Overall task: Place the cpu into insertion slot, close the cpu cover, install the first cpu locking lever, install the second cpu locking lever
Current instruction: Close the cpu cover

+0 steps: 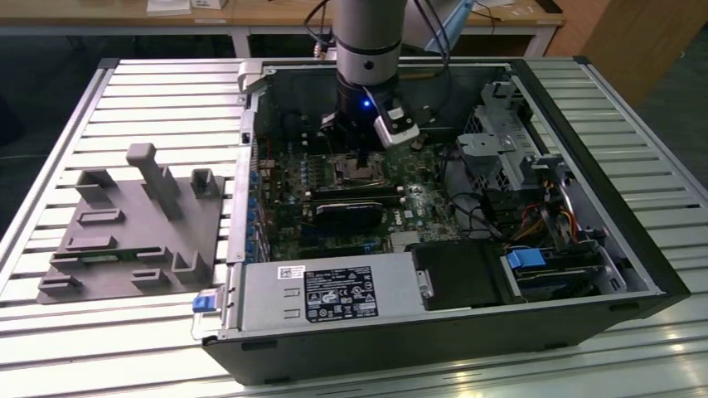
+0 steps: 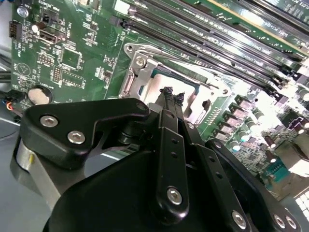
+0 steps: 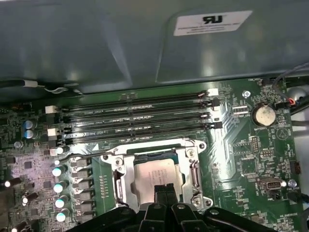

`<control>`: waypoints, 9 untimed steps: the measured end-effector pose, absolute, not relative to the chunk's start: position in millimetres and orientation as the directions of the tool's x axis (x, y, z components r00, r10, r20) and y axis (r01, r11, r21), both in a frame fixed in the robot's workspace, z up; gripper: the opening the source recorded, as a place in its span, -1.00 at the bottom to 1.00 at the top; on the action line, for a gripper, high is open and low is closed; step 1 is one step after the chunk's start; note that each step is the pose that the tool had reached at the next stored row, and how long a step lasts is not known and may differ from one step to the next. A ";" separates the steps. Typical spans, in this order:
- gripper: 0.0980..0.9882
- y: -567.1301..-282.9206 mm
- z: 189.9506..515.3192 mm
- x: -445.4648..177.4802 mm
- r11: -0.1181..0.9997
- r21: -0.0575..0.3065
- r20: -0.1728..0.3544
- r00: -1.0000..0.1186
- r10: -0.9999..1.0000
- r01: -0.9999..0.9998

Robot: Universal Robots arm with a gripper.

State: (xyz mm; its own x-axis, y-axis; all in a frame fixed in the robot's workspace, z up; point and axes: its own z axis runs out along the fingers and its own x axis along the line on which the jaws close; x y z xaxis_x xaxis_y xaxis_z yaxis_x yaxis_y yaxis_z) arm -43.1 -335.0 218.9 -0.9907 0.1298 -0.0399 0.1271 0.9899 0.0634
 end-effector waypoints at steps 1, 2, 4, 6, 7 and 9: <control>-0.98 -335.0 218.8 -44.5 0.990 0.063 -0.040 -0.991 0.130 0.127; -0.98 -335.0 218.7 -46.0 0.990 0.063 -0.040 -0.991 0.130 0.127; -0.98 -335.0 218.6 -50.6 0.990 0.063 -0.040 -0.991 0.130 0.127; -0.98 -335.0 218.4 -55.1 0.990 0.063 -0.040 -0.991 0.130 0.127; -0.98 -335.0 218.3 -57.0 0.990 0.063 -0.040 -0.991 0.130 0.127; -0.98 -335.0 217.7 -59.8 0.990 0.063 -0.040 -0.991 0.130 0.127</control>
State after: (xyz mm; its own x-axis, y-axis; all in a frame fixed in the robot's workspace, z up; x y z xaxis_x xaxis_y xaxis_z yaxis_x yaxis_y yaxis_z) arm -59.8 -335.0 217.7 -0.9907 0.1299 -0.0400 0.1272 0.9898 0.0634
